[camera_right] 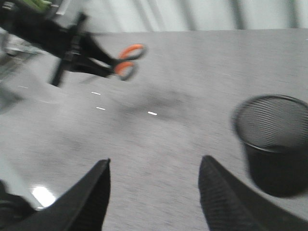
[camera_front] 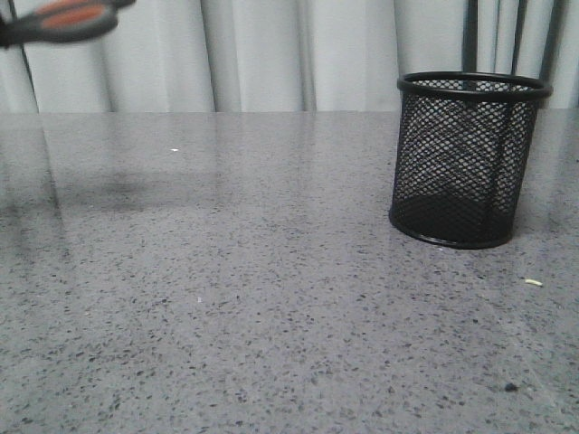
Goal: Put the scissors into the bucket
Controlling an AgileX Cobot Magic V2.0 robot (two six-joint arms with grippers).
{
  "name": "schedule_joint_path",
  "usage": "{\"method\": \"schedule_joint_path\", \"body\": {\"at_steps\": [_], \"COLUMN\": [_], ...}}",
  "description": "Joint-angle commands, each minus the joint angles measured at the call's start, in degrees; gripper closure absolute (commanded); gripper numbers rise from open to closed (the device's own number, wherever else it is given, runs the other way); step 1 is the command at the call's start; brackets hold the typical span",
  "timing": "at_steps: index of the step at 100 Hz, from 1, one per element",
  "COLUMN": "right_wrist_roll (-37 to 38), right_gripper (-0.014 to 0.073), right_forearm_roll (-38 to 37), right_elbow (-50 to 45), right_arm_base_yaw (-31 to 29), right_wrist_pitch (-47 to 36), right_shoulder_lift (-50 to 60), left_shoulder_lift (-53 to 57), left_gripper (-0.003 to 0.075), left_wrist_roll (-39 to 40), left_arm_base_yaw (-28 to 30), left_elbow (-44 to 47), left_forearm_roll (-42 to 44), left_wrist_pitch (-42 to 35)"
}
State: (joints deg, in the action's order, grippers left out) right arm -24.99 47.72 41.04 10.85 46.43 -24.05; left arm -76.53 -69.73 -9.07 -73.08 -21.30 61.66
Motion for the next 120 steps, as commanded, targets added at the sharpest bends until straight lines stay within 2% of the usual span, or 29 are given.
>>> {"method": "schedule_joint_path", "body": {"at_steps": [1, 16, 38, 55, 68, 77, 95, 106, 120], "right_wrist_roll": [-6.2, -10.3, -19.6, -20.3, -20.4, -20.4, -20.4, -20.4, -20.4], "right_gripper": [0.016, 0.0029, 0.002, 0.002, 0.002, 0.002, 0.002, 0.002, 0.0029], "right_forearm_roll": [12.3, 21.2, 33.3, 33.3, 30.7, 29.5, 28.2, 28.7, 29.1], "right_elbow": [2.1, 2.1, 3.0, 8.9, 13.1, 14.7, 14.8, 14.8, 17.6], "right_arm_base_yaw": [0.2, 0.2, 0.2, 1.5, 5.4, 9.8, 19.9, 24.2, 26.1], "right_wrist_pitch": [-3.7, -3.9, -0.6, 0.1, -1.4, -5.0, -17.8, -24.0, -24.5], "right_shoulder_lift": [-3.1, -7.8, -16.3, -22.7, -27.2, -30.3, -36.1, -39.4, -43.6], "left_shoulder_lift": [4.6, 8.9, 13.3, 13.7, 13.8, 13.8, 13.8, 13.8, 13.8], "left_gripper": [0.0685, 0.0685, 0.0685, 0.0685, 0.0685, 0.0685, 0.0685, 0.0685, 0.0685], "left_wrist_roll": [0.2, 0.2, 0.2, 0.2, 0.2, 0.2, 0.2, 0.2, 0.2], "left_arm_base_yaw": [-3.1, -9.6, -18.2, -22.3, -23.8, -23.8, -23.8, -23.8, -23.8], "left_elbow": [-1.4, -1.4, -1.4, -1.4, -1.4, -1.4, -1.4, -1.4, -1.4], "left_forearm_roll": [-2.8, -2.9, -5.1, -6.6, -6.6, -7.0, -7.5, -8.5, -8.9], "left_wrist_pitch": [-2.8, -4.8, -9.7, -11.0, -12.3, -12.8, -13.1, -13.1, -13.1]}}
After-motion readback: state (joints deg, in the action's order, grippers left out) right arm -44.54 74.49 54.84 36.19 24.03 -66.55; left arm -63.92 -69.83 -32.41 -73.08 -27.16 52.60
